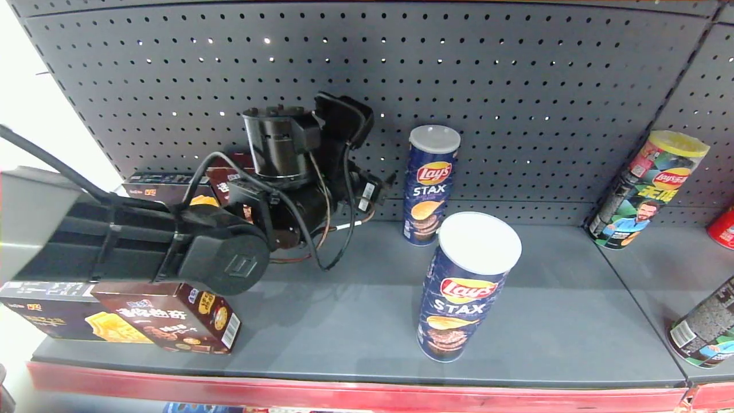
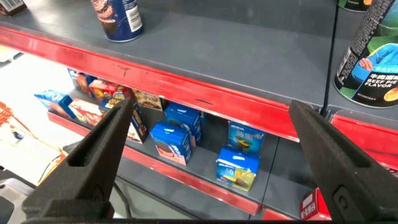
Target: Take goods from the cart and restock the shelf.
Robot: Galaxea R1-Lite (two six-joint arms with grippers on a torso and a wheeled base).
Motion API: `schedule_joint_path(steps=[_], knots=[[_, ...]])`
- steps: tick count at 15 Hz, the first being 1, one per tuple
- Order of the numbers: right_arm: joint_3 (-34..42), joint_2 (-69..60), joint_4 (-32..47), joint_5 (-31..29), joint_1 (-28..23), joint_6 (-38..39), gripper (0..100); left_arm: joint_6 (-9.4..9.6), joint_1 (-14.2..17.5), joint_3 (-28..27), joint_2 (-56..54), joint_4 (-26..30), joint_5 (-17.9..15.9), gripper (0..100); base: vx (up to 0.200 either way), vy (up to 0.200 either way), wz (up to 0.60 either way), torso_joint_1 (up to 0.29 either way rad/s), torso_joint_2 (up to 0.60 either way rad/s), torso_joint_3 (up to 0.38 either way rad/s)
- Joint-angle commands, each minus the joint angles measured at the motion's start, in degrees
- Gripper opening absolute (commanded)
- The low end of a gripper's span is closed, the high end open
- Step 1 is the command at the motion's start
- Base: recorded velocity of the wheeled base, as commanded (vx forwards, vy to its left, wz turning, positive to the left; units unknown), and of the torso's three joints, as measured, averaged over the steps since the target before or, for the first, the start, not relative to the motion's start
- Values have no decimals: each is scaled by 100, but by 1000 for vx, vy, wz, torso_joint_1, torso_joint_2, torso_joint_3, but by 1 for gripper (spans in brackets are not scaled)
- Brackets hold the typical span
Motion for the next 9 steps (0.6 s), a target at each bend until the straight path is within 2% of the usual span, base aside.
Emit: schedule_joint_path(steps=[1, 2, 4, 7, 9], knots=[[1, 7, -1, 4, 2, 3, 100, 5, -180, 61, -578, -16, 269, 100, 0, 0, 0, 0, 0, 0], [-8, 7, -1, 4, 2, 3, 100, -12, -224, 114, -763, -16, 401, 100, 0, 0, 0, 0, 0, 0], [1, 7, -1, 4, 2, -6, 100, -12, -303, 562, -1194, -51, 472, 100, 0, 0, 0, 0, 0, 0], [-8, 7, -1, 4, 2, 3, 100, -30, -391, 1678, -1967, -113, 489, 100, 0, 0, 0, 0, 0, 0], [1, 7, -1, 4, 2, 3, 100, -39, -356, 2258, -2336, -368, 489, 100, 0, 0, 0, 0, 0, 0]])
